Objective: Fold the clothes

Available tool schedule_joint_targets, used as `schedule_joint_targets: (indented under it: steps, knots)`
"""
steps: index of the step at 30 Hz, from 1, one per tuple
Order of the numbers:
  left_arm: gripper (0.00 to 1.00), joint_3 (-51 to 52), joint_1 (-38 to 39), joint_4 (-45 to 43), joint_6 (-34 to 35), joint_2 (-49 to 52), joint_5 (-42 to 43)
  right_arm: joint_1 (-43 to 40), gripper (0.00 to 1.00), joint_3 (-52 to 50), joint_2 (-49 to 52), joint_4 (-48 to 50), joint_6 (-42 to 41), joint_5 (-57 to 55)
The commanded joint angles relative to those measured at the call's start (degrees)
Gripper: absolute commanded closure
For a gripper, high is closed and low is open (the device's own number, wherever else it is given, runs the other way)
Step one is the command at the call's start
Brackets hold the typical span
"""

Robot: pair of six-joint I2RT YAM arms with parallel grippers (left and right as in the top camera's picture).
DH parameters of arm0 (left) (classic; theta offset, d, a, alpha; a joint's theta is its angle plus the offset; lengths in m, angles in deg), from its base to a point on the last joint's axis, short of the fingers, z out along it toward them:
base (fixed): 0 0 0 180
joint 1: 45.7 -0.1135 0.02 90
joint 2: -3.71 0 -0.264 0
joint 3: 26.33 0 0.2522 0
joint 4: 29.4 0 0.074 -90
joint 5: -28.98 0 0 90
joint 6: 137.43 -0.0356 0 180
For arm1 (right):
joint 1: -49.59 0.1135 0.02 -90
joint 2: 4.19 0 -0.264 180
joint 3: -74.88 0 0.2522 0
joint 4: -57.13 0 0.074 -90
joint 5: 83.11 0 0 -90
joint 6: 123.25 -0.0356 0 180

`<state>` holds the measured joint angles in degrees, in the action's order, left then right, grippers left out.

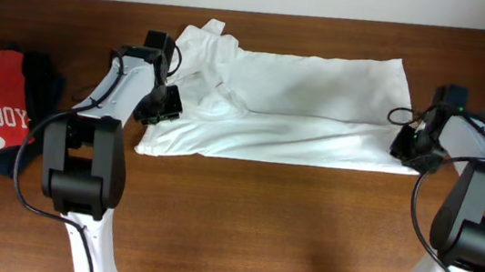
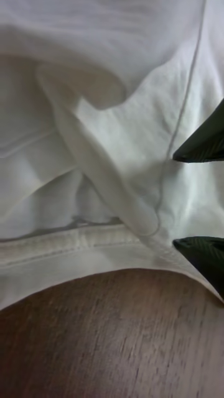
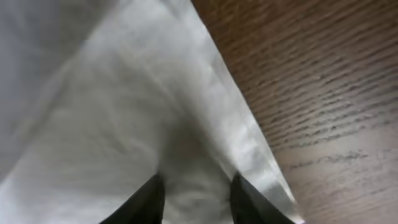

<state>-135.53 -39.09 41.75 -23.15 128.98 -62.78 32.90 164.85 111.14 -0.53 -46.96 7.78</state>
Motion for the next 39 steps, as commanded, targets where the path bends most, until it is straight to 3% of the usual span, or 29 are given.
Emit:
schedule_joint_targets:
  steps: [1,4,11,16,17,19,24,31,36,39]
  knots:
    - [0.62,4.4,-1.2,-1.0,3.2,0.4,-1.2,0.1,0.75,-2.1,0.3,-4.1,-0.9,-5.8]
    - [0.62,9.0,-3.7,-1.1,3.6,0.4,-0.8,0.1,0.75,-2.1,0.3,-11.1,-6.5,-14.1]
    - [0.61,12.5,-7.3,8.4,4.7,0.1,0.0,0.1,0.74,-2.1,0.3,-21.3,-6.8,-14.9]
    - [0.61,12.7,-7.5,13.7,7.3,-4.6,-1.4,0.1,0.74,-2.0,-0.2,-22.6,-6.7,-15.5]
    - [0.60,12.7,-7.5,13.1,7.5,-6.7,-1.4,0.0,0.74,-1.7,-1.2,-22.9,-6.7,-14.6]
    - [0.50,12.7,-7.5,10.3,7.3,-12.5,-1.5,0.1,0.73,1.2,-4.9,-22.9,-4.1,-12.0]
    - [0.45,12.6,-5.6,-5.3,-2.6,-20.1,6.8,1.0,0.74,10.4,-7.7,-17.7,13.6,9.2]
    - [0.44,12.9,0.1,-10.5,-3.6,-15.8,8.3,3.9,0.76,10.1,-0.9,-14.4,18.0,11.4]
    - [0.42,12.9,0.1,-13.9,-1.6,-9.3,4.3,3.9,0.75,10.1,3.4,-8.3,17.8,10.8]
    - [0.42,12.9,-0.6,-13.8,-0.7,-6.5,2.8,3.9,0.65,10.0,5.1,-6.6,17.8,10.0]
